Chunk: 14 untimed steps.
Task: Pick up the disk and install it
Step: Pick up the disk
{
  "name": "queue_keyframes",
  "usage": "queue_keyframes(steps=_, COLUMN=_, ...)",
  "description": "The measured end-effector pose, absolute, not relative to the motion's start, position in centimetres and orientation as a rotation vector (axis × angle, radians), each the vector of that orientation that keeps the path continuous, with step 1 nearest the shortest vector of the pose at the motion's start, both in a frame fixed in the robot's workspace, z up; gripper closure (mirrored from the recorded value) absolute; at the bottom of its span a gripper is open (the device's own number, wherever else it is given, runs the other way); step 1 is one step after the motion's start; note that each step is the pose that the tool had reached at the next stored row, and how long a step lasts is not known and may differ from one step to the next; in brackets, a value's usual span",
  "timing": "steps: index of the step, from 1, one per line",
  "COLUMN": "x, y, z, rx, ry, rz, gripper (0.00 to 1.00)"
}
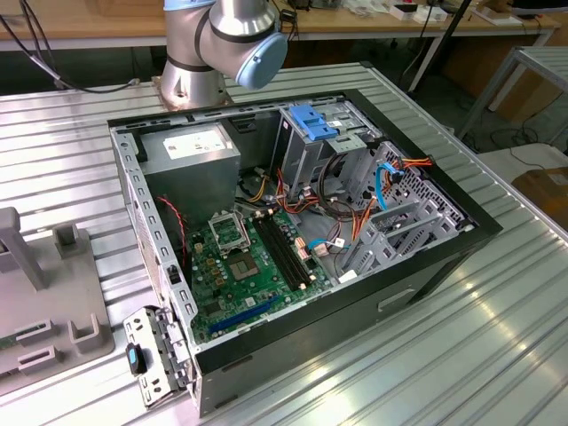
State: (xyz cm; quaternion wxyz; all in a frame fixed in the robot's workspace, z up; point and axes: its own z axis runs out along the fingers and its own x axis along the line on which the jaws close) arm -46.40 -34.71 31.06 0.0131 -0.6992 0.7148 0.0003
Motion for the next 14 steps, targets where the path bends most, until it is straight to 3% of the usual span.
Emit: queue_keyframes(steps=14, x=-46.40, y=-34.71, z=31.47, rx=-2.178, ry=2.227, rz=0.001, gripper=0.36)
